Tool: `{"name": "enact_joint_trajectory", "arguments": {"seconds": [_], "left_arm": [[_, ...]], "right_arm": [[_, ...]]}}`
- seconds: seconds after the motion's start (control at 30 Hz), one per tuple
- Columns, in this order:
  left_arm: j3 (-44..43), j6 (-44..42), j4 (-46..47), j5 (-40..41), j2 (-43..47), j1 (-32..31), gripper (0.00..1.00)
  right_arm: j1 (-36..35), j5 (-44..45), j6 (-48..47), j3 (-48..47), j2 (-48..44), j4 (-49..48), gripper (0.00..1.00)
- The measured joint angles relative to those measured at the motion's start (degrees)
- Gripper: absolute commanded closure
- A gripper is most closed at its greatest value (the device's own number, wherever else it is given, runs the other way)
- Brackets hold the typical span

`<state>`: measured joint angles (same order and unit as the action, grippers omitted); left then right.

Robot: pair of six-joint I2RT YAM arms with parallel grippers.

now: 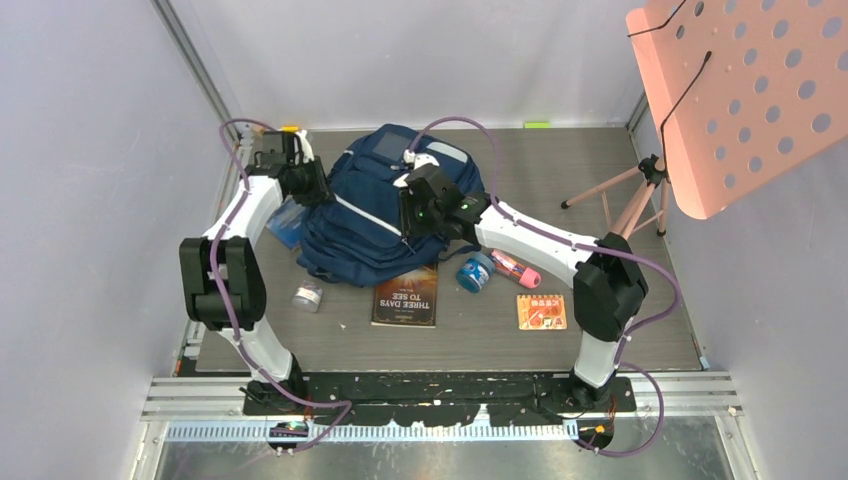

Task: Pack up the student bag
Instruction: Adjust the student bag at the center of the board, then unzip the student bag at the center of the board.

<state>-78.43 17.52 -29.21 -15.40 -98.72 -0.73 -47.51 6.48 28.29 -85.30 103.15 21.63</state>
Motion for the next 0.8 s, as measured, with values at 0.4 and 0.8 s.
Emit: {"name": "enact_joint_trajectory", "arguments": {"seconds": [0.4,0.8], "left_arm": [[-0.22,-1.68,-1.53,4.63,7.32,-0.76,0.18],[10.03,-11.78,-3.26,2.25,25.03,-16.17,0.18]], "right_arm": [[3.15,-4.87,-6.23,4.72,-8.33,2.27,0.22],[16.55,-19.34,-17.99,16.04,-15.54,1.44,0.26]]}}
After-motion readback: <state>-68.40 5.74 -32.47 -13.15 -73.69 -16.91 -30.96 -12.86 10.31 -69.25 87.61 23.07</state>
